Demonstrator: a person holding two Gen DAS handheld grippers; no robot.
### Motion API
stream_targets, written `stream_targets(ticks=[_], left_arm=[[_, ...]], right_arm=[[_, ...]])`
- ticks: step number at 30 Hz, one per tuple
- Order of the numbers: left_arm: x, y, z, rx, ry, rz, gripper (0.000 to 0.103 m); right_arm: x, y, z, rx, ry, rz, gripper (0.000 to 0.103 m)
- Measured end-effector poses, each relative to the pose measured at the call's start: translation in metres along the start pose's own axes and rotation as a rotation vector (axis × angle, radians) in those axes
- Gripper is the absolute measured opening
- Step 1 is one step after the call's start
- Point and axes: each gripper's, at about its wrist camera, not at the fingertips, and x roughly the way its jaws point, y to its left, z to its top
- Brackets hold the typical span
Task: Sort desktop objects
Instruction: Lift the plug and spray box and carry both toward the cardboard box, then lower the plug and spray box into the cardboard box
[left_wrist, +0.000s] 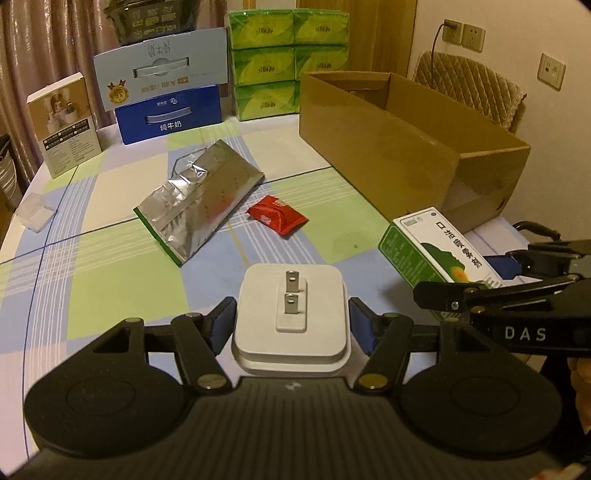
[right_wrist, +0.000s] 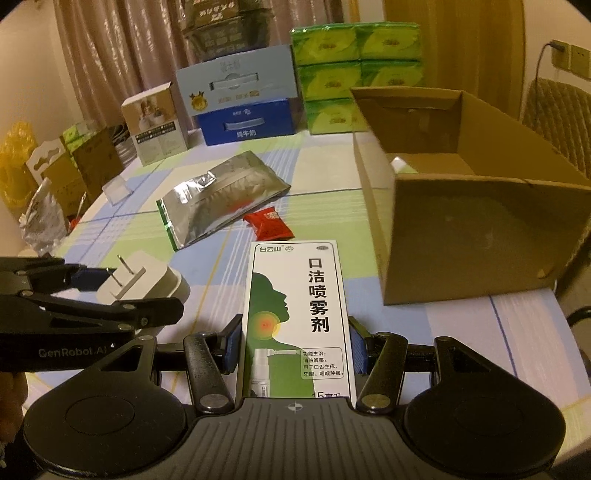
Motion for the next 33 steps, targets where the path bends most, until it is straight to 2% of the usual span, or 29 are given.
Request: stream_targets(ticks=[6,20,27,33], left_arm=[[-0.015,-0.013,0.006,-0.010,-0.019,-0.002,0.061],[-0.036,-0.058,0.047,0.018,-0.084,-0.047,0.061],[-0.037,-0.079,0.078,0.045,-0.117,-0.074,0.061],[-0.024,-0.100,0.111,0.074,-0.134,-0.100,0.061]], right_arm=[[-0.030,-0.004,0.006,0.011,-0.040,-0.008,0.053],[-0.089,-0.039,0.037,0.009,-0.120,-0.063,0.053],[-0.113,-0.066,0.069,-0.004,-0.186,-0.095,0.053],[-0.108,-0.101,0.098,-0.011,-0.180,-0.119,0.053]])
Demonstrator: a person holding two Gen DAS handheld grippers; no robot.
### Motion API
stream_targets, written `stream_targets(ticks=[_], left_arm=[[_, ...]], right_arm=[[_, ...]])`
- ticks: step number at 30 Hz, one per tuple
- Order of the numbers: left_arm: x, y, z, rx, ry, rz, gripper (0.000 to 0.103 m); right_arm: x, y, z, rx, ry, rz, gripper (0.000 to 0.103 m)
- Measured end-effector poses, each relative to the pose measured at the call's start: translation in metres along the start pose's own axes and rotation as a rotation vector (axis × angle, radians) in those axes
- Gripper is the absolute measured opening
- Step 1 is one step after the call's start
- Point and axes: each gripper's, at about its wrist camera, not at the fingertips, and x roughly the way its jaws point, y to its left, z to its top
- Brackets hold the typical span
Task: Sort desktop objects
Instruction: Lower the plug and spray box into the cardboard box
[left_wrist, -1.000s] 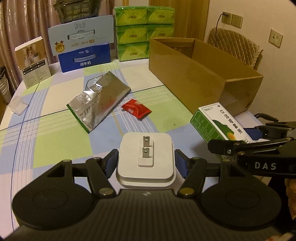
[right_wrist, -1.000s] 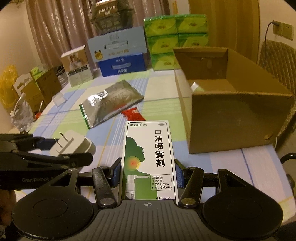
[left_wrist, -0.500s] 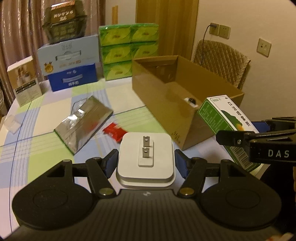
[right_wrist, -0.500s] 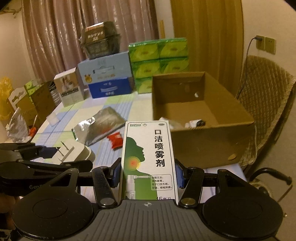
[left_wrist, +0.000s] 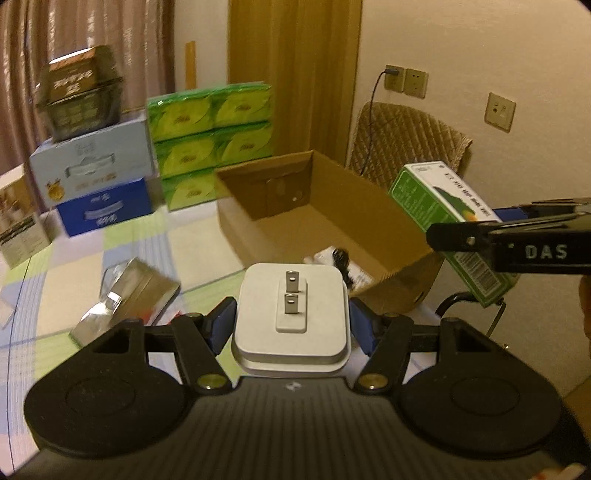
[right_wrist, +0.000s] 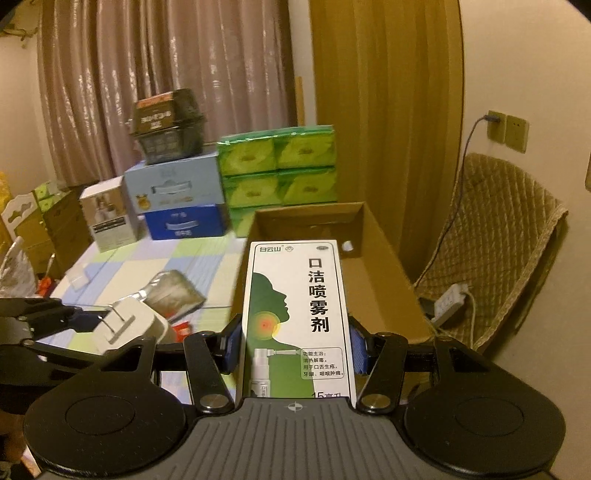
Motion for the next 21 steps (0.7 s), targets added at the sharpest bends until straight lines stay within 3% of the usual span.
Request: stream_targets(ticks=[13,21], left_arm=[[0.083,-0.016,0.068,0.044,0.007,-0.035,0.061],[0.145,-0.013,0.092,0.085,0.027,-0.041,0.061]], right_arm=[[0.075,-0.058,0.041,0.007,0.060,0.001,0.053],[0.133,-0.088,0.055,0.048,0.107,0.027,0.053]])
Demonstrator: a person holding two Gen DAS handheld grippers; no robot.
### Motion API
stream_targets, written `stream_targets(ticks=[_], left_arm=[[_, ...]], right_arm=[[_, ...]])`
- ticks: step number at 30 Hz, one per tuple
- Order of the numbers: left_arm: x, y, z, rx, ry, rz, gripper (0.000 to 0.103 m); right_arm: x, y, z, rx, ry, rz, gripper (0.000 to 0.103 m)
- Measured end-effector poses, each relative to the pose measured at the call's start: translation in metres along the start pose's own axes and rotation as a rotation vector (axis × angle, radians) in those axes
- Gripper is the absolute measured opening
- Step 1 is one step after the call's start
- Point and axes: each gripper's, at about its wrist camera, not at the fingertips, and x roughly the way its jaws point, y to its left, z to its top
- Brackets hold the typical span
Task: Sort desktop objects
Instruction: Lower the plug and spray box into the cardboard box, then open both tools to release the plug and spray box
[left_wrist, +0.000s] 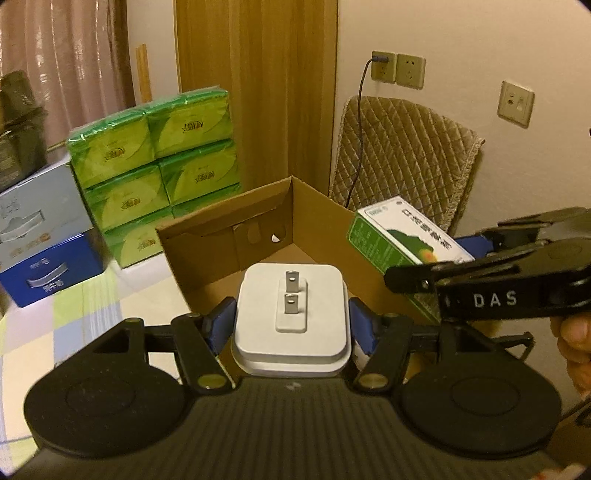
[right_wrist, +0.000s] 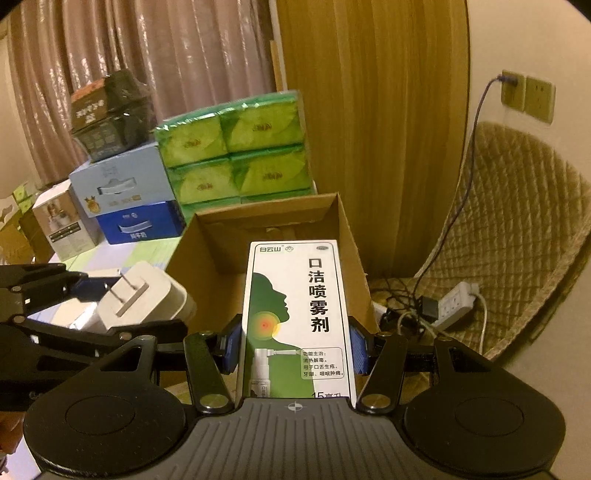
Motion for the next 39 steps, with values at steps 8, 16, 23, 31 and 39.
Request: stream_targets(ticks=[8,16,23,31,39], left_arm=[[0.043,0.012,0.004,0.012,0.042,-0.015,0.061],[0.063,0.017,0.003,0.036,0.068,-0.023,0.061],[0.064,0.023,0.003,0.030,0.064,-0.011,0.069],[0.041,0.034,0.003,0.047,0.039,0.021,0.069],[0.024,0.039,0.000,0.050,0.020,0.026,0.070]], right_arm=[[0.028,-0.016,0.003,0.035,0.019,-0.011,0.053],[0.046,-0.016,0.000,0.029,0.039,-0.011,0.053],[0.052,-0.016,-0.001,0.027,0.050,-0.012,0.053],[0.053,-0.010,0.000,0.016,0.060,-0.004,0.053],[0.059,-0.002,0.004,0.042,0.062,0.026,0.063]])
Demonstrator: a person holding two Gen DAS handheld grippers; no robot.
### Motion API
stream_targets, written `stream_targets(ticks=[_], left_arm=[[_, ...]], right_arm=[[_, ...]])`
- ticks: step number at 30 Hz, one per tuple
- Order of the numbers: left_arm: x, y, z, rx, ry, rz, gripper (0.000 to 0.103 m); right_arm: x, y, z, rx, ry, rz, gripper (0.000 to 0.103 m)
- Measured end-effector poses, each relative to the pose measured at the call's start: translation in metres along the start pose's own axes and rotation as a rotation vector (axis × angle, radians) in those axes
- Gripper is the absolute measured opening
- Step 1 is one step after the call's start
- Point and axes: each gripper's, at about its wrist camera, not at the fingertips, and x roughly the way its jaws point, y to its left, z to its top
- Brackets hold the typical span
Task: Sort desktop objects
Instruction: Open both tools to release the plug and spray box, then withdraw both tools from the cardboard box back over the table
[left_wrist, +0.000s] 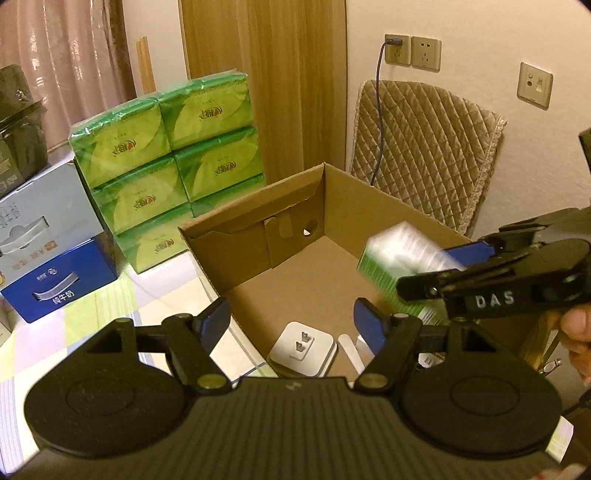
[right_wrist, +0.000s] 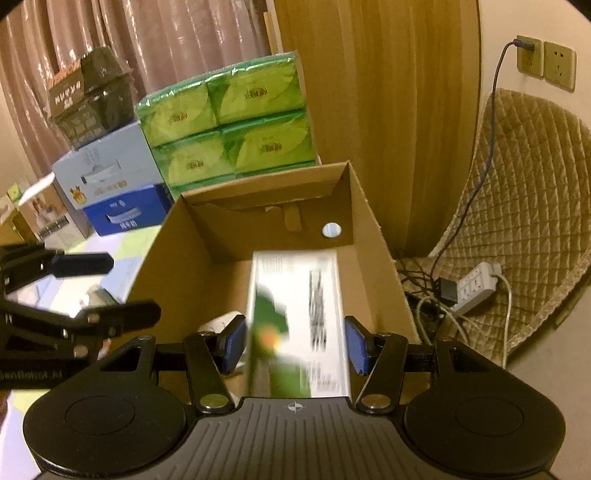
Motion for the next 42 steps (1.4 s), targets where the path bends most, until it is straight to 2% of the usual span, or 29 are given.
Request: stream_targets(ticks=[2,5,13,23,28,34,42], left_arm=[[-0.004,0.000,-0.002,-0.002,-0.006,0.001,0.070],[-0.012,0.001,-0.006,-0.008,-0.013,0.000,0.070],[-0.045,0.000,-0.021,-0.034,-0.021,0.010,0.073],[-0.102,0.001,-0.054,-0.094,-0.027,0.034,0.080],[-0.131,0.003,-0.076,-0.115,-0.021,0.057,0.083],[-0.161,0.009,-0.099,-0.154,-0.024,0.074,0.089],[-0.188,0.020,-0.129,-0.194,-0.022,0.108,0.097]], right_arm=[[-0.004,-0.001,0.001,0.021,-0.024,-0.006,0.071],[-0.015,0.001,0.001,0.019,-0.051,-0.012,0.072],[-0.046,0.013,-0.010,-0.004,-0.053,-0.024,0.075],[-0.095,0.054,-0.036,-0.058,-0.049,-0.024,0.086],[-0.114,0.076,-0.046,-0.088,-0.056,-0.022,0.088],[-0.131,0.094,-0.060,-0.100,-0.059,-0.022,0.101],[-0.146,0.115,-0.078,-0.106,-0.050,-0.003,0.101]])
